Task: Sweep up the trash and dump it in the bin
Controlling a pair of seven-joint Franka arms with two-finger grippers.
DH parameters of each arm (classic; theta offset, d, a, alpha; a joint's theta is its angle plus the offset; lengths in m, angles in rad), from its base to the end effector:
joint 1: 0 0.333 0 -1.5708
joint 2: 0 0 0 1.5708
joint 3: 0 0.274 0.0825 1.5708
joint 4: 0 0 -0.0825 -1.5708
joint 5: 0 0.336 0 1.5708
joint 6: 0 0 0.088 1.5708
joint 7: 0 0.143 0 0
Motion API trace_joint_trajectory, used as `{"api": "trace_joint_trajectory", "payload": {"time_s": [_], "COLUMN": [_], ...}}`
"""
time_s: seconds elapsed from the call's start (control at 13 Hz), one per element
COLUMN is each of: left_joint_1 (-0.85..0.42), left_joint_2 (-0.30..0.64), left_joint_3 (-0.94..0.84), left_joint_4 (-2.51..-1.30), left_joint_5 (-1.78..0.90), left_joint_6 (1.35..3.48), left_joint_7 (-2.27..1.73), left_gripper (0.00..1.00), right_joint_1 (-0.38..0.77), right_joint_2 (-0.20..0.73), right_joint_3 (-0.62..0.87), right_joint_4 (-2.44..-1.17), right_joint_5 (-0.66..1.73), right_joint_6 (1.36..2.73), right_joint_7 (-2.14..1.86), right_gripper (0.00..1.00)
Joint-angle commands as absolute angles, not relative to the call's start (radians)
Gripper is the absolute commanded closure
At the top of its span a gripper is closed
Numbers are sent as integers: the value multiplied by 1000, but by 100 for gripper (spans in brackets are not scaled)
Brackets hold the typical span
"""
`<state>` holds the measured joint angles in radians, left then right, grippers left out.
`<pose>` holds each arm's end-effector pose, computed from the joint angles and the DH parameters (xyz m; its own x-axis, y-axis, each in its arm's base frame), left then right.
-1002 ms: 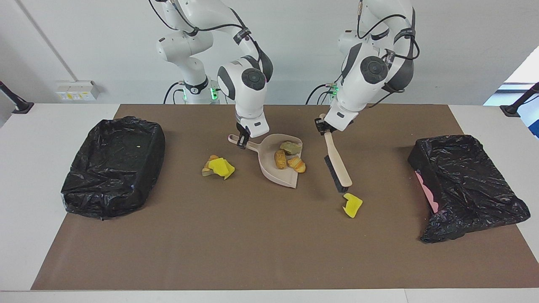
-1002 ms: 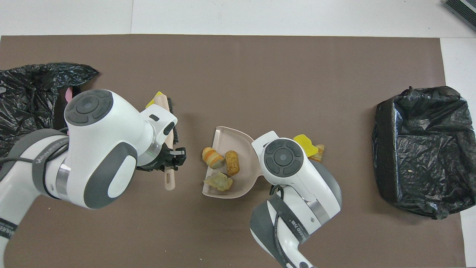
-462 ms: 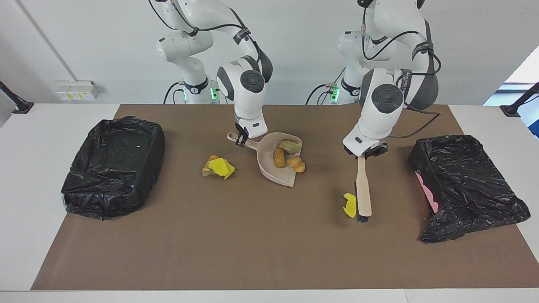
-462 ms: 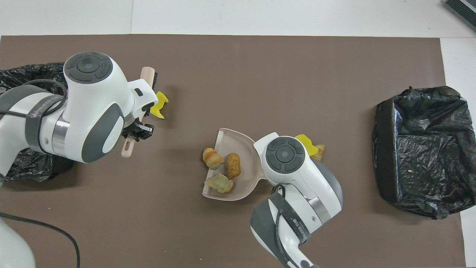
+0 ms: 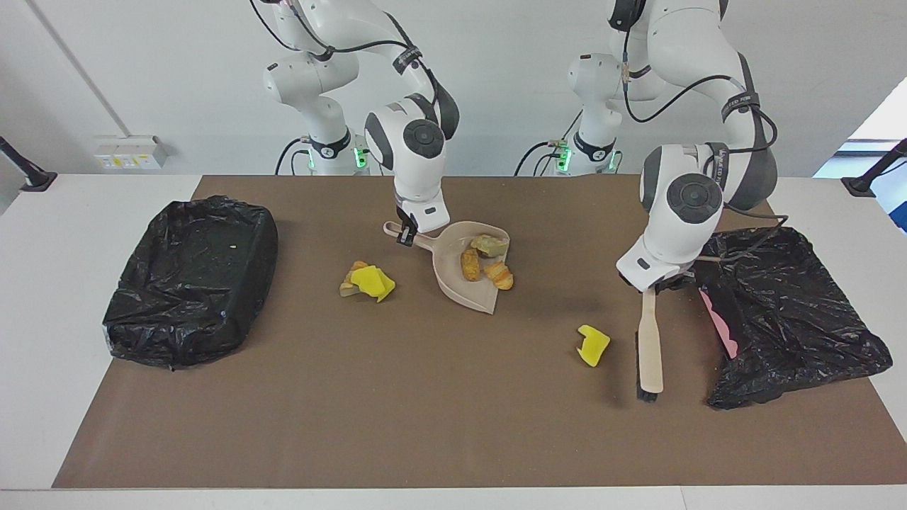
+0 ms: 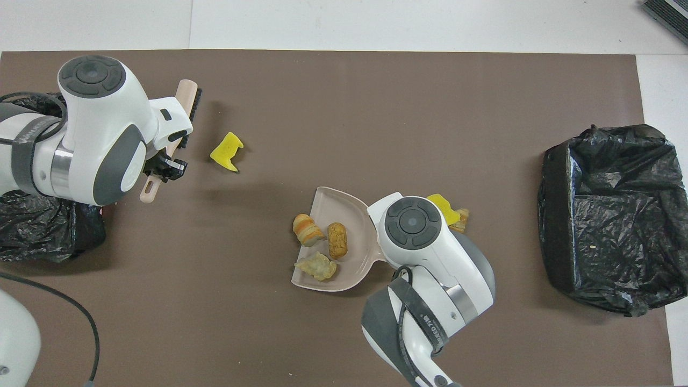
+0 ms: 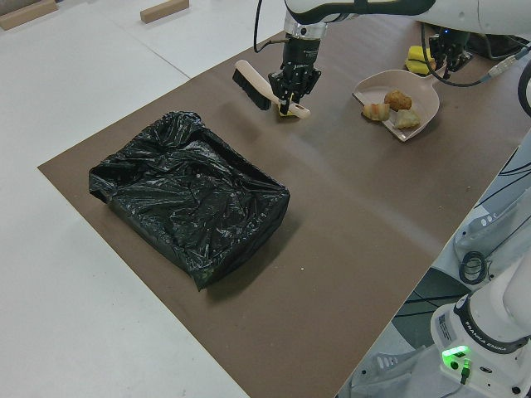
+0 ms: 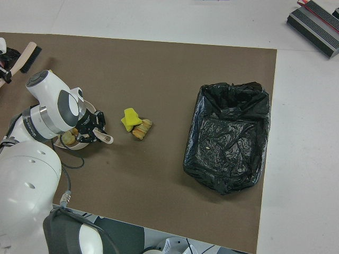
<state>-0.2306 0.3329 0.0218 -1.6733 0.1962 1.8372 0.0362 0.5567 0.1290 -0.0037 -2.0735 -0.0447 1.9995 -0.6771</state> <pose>0.5627 -0.0971 0.3445 0.9407 -0.2879 -0.1796 -0.3188 -0.9311 -0.1774 0.4229 0.2561 0.3045 0.2990 0.9371 -0.1803 0.9425 -0.3196 -0.0981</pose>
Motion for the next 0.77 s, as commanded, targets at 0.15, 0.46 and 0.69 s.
{"api": "trace_joint_trajectory", "payload": {"time_s": [0.15,0.46,0.69], "left_joint_1": [-241,-282,-360], "left_joint_2": [278,221,193], "left_joint_3": [9,-3,-5], "left_joint_4": [-1822,-1917,-1924], "left_joint_5": [227,219,161], "left_joint_6": [1914,1913,1804], "left_joint_7": [107,170,169], "left_gripper": [100,100,100], "right_joint_1": [555,555,555], "right_joint_2": [118,118,118], "right_joint_3": [0,0,0], "right_joint_4": [-2088,-2088,-2088], "right_joint_5": [-29,-29,-29], "right_joint_6": [1980,1982,1980], "right_joint_7": [-652,-650,-649], "right_gripper": [100,100,100]}}
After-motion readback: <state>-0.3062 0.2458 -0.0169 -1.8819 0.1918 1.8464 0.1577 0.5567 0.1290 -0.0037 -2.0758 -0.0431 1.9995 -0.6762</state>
